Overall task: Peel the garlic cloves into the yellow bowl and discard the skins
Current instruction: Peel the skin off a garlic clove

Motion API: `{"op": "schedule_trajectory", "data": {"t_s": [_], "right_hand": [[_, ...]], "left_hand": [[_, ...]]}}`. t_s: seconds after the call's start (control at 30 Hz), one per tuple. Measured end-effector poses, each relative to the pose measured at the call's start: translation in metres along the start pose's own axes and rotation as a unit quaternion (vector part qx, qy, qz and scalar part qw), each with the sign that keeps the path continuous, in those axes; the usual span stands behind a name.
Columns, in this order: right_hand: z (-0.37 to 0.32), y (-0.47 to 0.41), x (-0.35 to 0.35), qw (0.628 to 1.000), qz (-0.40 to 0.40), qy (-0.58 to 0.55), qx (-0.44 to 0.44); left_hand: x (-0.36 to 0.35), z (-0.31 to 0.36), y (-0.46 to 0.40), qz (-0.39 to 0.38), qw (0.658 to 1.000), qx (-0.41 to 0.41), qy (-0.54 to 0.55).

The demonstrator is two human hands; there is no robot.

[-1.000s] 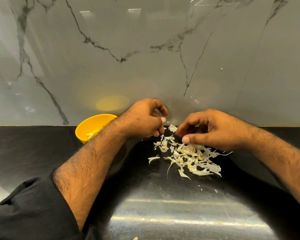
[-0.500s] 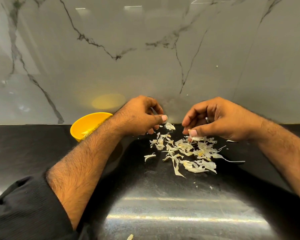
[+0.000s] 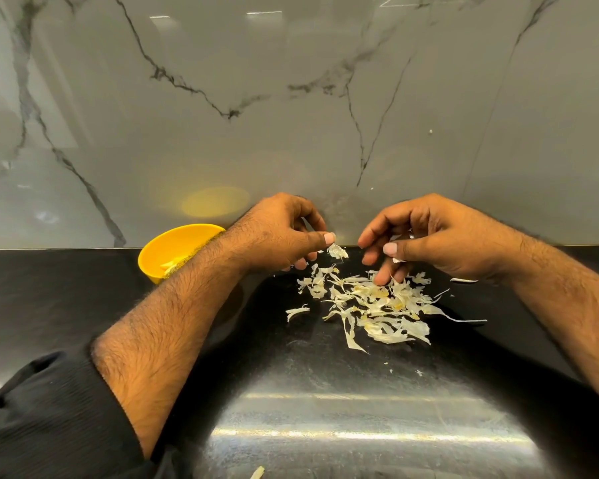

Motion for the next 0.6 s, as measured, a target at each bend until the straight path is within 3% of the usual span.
{"op": "schedule_trajectory", "data": {"t_s": [0.27, 0.43, 0.6], "right_hand": [[-0.0048, 0.002, 0.0052, 0.993, 0.069, 0.097, 0.004], [0.0016, 0.0004, 0.0054, 0.982, 0.055, 0.183, 0.003], [-0.0029, 0.002, 0.0015, 0.981, 0.033, 0.191, 0.014]], "left_hand": [[-0.0021, -0.0005, -0.0007, -0.008, 1.0, 0.006, -0.003], [-0.0027, 0.0008, -0.0011, -0.009, 1.0, 0.004, -0.006], [-0.0021, 0.0045, 0.0007, -0.007, 0.999, -0.032, 0.0]]}}
Point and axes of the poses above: each hand's wrist, its own y-axis away from the middle knuckle, its own x-axis out of the back of the hand, z = x × y, the point moved 3 cm from there along -y, towards the middle knuckle, and after that the axes turned 5 degrees about -x, right-handed, at the moved point
